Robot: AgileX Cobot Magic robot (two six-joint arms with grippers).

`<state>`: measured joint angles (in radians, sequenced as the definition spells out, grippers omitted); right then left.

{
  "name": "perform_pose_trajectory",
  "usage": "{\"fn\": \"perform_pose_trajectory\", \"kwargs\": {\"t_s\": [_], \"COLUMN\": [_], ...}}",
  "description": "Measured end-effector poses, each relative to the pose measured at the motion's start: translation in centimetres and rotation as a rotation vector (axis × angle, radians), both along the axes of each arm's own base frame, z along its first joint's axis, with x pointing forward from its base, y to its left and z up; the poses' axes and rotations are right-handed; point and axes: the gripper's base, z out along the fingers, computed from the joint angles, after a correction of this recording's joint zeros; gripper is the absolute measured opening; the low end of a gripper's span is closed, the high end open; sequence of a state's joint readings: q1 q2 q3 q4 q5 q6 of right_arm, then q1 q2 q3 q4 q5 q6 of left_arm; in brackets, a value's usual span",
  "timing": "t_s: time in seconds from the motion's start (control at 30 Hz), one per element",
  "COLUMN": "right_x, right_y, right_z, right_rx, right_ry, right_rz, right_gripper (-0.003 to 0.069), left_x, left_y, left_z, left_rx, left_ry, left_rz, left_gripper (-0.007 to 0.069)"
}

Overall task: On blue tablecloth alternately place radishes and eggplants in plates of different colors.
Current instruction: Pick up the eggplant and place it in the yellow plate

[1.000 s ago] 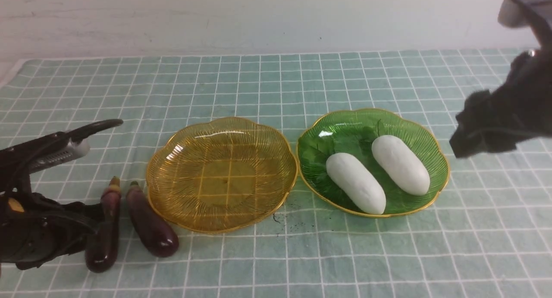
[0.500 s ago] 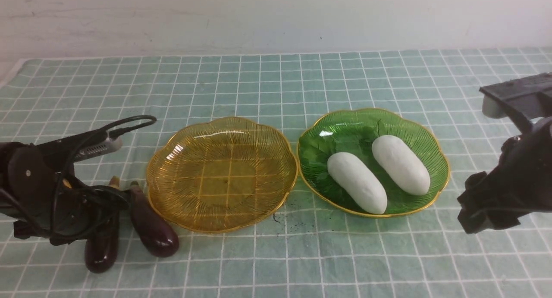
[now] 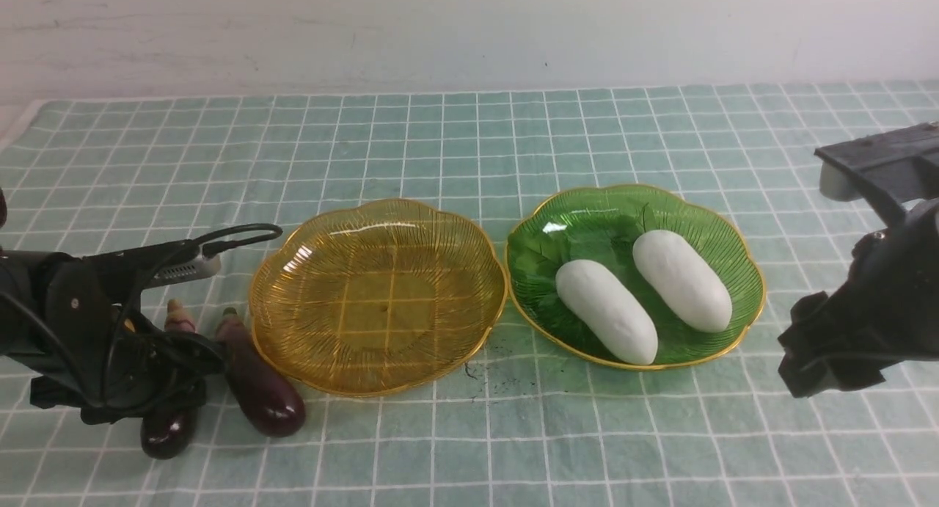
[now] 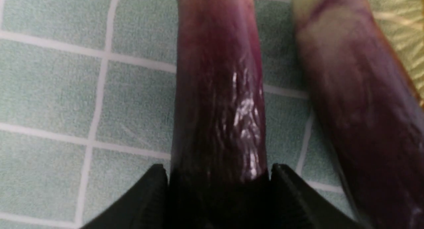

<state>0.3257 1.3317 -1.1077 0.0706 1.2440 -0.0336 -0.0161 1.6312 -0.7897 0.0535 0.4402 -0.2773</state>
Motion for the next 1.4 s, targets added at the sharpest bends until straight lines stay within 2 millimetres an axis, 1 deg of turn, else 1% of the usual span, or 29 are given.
{"fn": "perform_pose_trajectory", "kwargs": {"t_s": [0.1,0.2,0.33,0.4,0.47,0.5,0.57,0.6,0.67,0.7,0.73,0.77,0.8,0.83,0.93,1.07,1.17,1.27,1.33,1.4], "right_x": [0.0,0.0,0.0,0.0,0.0,0.0,0.0,0.0,0.0,0.0,0.0,-0.1,-0.1,-0.1,-0.2,-0.2,-0.2,-0.2,-0.2,-0.2], "right_y": [0.0,0.0,0.0,0.0,0.0,0.0,0.0,0.0,0.1,0.1,0.1,0.2,0.3,0.4,0.5,0.6,0.6,0.6,0.6,0.6], "right_z": [0.0,0.0,0.0,0.0,0.0,0.0,0.0,0.0,0.0,0.0,0.0,0.0,0.0,0.0,0.0,0.1,0.1,0.1,0.1,0.1], "right_rx": [0.0,0.0,0.0,0.0,0.0,0.0,0.0,0.001,0.009,0.015,0.016,0.03,0.032,0.044,0.065,0.067,0.067,0.067,0.067,0.067], "right_ry": [0.0,0.0,0.0,0.0,0.0,0.0,0.0,0.0,0.003,0.005,0.006,0.01,0.011,0.015,0.022,0.023,0.022,0.022,0.022,0.023], "right_rz": [0.0,0.0,0.0,0.0,0.0,0.0,0.0,0.0,-0.001,-0.002,-0.002,-0.004,-0.005,-0.006,-0.009,-0.01,-0.009,-0.009,-0.009,-0.009], "right_gripper": [0.043,0.043,0.043,0.043,0.043,0.043,0.043,0.043,0.043,0.043,0.043,0.043,0.043,0.043,0.043,0.043,0.043,0.043,0.043,0.043], "left_x": [0.0,-0.2,-0.7,-1.0,-1.1,-1.1,-0.9,-0.9,-0.6,-0.5,-0.5,-0.2,-0.2,0.0,0.7,2.1,3.1,4.4,5.0,6.3], "left_y": [0.1,0.2,0.5,0.7,0.8,0.8,0.9,0.9,0.5,0.3,0.2,-0.3,-0.3,-1.1,-2.5,-4.9,-6.6,-8.4,-9.2,-10.4], "left_z": [-0.1,-0.1,0.1,0.9,1.6,2.3,4.8,6.8,9.4,10.3,10.4,11.5,11.5,12.2,12.0,10.3,8.9,7.7,7.3,6.1], "left_rx": [0.018,0.036,0.081,0.108,0.114,0.117,0.122,0.113,0.06,0.03,0.021,-0.042,-0.042,-0.125,-0.238,-0.38,-0.427,-0.436,-0.433,-0.424], "left_ry": [0.007,0.031,0.097,0.151,0.165,0.164,0.141,0.109,0.038,0.012,0.009,-0.016,-0.016,-0.015,0.003,0.039,0.073,0.081,0.076,0.065], "left_rz": [-0.017,-0.031,-0.058,-0.063,-0.058,-0.054,-0.039,-0.024,0.003,0.011,0.014,0.016,0.016,-0.01,-0.08,-0.163,-0.2,-0.244,-0.264,-0.279], "left_gripper": [0.0357,0.0328,0.0328,0.0328,0.0328,0.0328,0.0328,0.0328,0.0328,0.0328,0.0328,0.0328,0.0328,0.0328,0.0328,0.0328,0.0328,0.0328,0.0328,0.0328]}}
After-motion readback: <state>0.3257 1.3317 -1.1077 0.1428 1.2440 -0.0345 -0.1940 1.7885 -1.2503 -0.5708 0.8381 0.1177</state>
